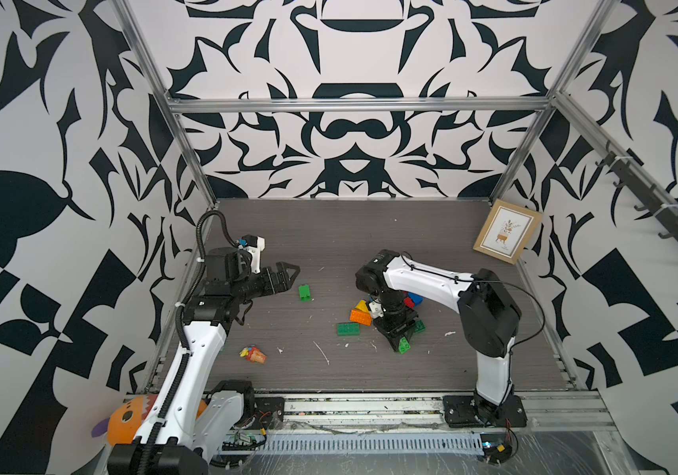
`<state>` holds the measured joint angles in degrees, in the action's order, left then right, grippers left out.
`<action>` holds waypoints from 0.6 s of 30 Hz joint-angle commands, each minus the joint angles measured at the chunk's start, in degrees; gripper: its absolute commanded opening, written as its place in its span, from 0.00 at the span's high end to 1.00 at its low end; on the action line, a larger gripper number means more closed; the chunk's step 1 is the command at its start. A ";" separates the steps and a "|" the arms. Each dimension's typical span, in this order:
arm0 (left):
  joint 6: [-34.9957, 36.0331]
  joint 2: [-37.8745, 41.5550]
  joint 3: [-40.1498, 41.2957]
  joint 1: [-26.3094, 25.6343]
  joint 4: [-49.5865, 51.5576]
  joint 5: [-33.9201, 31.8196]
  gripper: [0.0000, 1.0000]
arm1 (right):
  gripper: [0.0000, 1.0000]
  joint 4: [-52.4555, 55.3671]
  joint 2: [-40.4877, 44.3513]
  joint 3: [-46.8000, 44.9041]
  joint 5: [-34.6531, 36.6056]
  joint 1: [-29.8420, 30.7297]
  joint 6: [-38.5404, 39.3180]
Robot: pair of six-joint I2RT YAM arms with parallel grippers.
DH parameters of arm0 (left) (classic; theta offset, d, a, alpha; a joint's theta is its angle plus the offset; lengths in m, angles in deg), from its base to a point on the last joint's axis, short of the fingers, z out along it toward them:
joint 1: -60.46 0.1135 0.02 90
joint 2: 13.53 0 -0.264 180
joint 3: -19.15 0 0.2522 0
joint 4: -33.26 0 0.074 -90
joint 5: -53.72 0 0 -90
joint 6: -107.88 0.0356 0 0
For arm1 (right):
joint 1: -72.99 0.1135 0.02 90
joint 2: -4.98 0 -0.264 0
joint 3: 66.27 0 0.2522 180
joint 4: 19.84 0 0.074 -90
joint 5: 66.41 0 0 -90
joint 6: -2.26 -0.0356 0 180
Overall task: Assemble an ice cream with lego
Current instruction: Place the lego brick at the center of the board.
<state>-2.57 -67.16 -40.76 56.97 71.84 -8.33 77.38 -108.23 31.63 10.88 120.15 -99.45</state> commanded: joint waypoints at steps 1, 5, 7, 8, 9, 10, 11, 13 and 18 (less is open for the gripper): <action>0.93 1.11 -0.26 0.15 1.07 -0.87 0.01 | 0.80 -0.57 -0.37 -0.03 -0.91 0.30 0.01; 0.98 1.33 -0.17 0.15 1.20 -1.29 0.01 | 0.79 -2.36 -2.00 -0.53 -0.32 0.38 -0.42; 0.99 1.24 -0.21 0.15 1.16 -1.36 0.01 | 0.79 -3.80 -2.57 -1.26 -1.06 0.39 -0.49; 1.02 1.16 -0.17 0.15 1.19 -1.33 0.01 | 0.78 -4.51 -2.84 -1.52 -1.18 0.37 -0.53; 1.02 1.16 -0.23 0.15 1.19 -1.31 0.01 | 0.77 -5.15 -3.06 -1.76 -1.03 0.39 -0.60; 0.98 1.13 -0.30 0.15 1.23 -1.44 0.01 | 0.77 -5.68 -3.24 -1.87 -0.76 0.37 -0.86; 0.96 1.15 -0.26 0.15 1.27 -1.46 0.01 | 0.77 -6.12 -3.55 -1.94 -0.70 0.32 -1.00; 1.02 1.18 -0.28 0.15 1.28 -1.49 0.01 | 0.76 -6.70 -4.17 -1.90 -0.40 0.35 -1.09; 1.08 1.32 -0.43 0.15 1.44 -2.00 0.01 | 0.72 -8.52 -5.44 -1.55 -0.69 0.31 -1.17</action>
<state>-1.98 -66.55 -40.76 56.97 72.21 -9.93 70.39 -113.02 29.84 10.42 120.34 -99.82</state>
